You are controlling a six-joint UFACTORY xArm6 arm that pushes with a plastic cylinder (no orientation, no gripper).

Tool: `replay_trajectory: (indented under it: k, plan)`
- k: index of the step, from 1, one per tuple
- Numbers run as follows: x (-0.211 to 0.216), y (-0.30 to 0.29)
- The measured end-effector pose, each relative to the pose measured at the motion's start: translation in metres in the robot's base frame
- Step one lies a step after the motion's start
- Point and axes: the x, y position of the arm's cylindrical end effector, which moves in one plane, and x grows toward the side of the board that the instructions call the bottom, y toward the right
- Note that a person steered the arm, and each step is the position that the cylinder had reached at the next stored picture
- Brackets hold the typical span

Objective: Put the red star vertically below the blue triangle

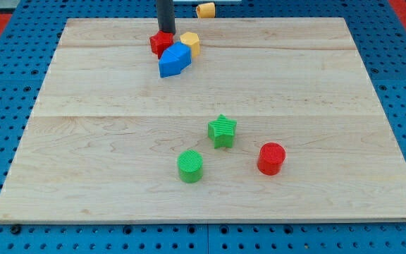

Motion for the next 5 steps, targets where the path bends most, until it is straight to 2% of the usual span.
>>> replay_trajectory:
  k: [1, 2, 3, 4, 5]
  plan:
    - [0.038, -0.032]
    - [0.126, -0.032]
    - [0.16, -0.049]
    - [0.149, -0.115]
    - [0.223, -0.054]
